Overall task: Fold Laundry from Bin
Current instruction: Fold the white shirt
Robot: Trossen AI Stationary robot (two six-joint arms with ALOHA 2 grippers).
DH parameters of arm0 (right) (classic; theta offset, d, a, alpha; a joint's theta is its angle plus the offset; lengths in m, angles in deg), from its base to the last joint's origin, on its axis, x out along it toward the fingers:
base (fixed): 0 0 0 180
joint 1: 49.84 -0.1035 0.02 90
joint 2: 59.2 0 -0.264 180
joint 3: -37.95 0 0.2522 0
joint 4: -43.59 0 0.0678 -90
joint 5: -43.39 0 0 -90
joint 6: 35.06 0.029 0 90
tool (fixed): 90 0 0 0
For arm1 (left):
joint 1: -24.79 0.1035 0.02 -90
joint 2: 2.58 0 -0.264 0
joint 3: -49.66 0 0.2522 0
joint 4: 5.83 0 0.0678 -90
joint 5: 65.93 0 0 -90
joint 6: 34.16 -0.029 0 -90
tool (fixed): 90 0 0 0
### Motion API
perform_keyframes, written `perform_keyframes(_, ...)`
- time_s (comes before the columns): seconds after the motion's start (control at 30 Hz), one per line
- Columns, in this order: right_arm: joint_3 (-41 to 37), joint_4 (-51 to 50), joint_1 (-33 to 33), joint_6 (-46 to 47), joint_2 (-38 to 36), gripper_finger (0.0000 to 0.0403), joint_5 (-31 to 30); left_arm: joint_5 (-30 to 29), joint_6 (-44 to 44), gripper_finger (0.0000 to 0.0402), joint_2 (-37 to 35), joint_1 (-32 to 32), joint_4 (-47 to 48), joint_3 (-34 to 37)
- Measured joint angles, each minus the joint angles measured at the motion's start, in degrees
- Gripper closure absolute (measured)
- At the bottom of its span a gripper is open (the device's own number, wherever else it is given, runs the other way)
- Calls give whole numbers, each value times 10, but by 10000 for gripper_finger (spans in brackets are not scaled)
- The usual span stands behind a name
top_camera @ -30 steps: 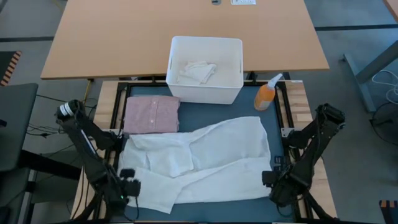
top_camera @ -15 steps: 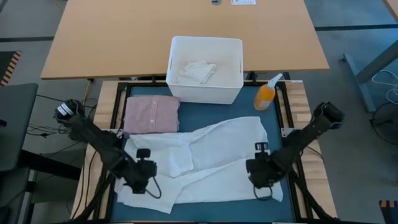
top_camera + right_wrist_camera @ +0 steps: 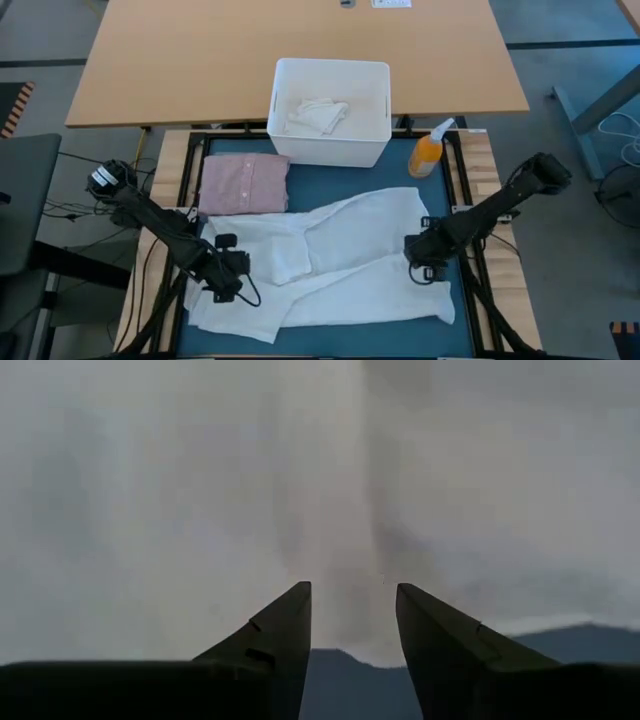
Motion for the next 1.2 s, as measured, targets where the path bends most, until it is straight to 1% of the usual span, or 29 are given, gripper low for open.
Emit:
perform_keyframes(0.07, -23, 10, 0, 15, -20, 229, 0, 14, 9, 291, 0, 3, -10, 17)
perform_keyframes(0.13, -38, 25, 0, 27, -35, 230, 0, 41, 11, 291, 0, 5, -18, 32)
perform_keyframes(0.23, -59, 37, -5, 47, -49, 230, 2, 85, 38, 291, 0, 5, -26, 55)
perform_keyframes(0.33, -73, 52, -10, 56, -51, 230, 11, 125, 73, 291, 0, 1, -27, 72)
perform_keyframes(0.47, -101, 94, -12, 57, -49, 230, 18, 163, 106, 292, 0, -7, -26, 88)
perform_keyframes(0.63, -123, 104, -11, 62, -49, 230, 25, 168, 118, 292, -1, -13, -26, 91)
perform_keyframes(0.8, -124, 47, -11, 105, -49, 230, 100, 166, 120, 292, -1, -13, -27, 91)
perform_keyframes(0.9, -120, 10, -11, 115, -50, 230, 123, 163, 119, 292, -1, -14, -28, 92)
perform_keyframes(0.97, -106, -8, -11, 117, -50, 230, 119, 162, 119, 292, -1, -14, -29, 92)
perform_keyframes(1.03, -83, -37, -11, 117, -50, 230, 97, 162, 119, 292, -1, -14, -32, 92)
perform_keyframes(1.13, -43, -94, -11, 119, -50, 230, 37, 161, 119, 292, -1, -14, -35, 92)
perform_keyframes(1.2, -22, -112, -11, 126, -51, 230, -6, 161, 119, 292, -1, -14, -36, 92)
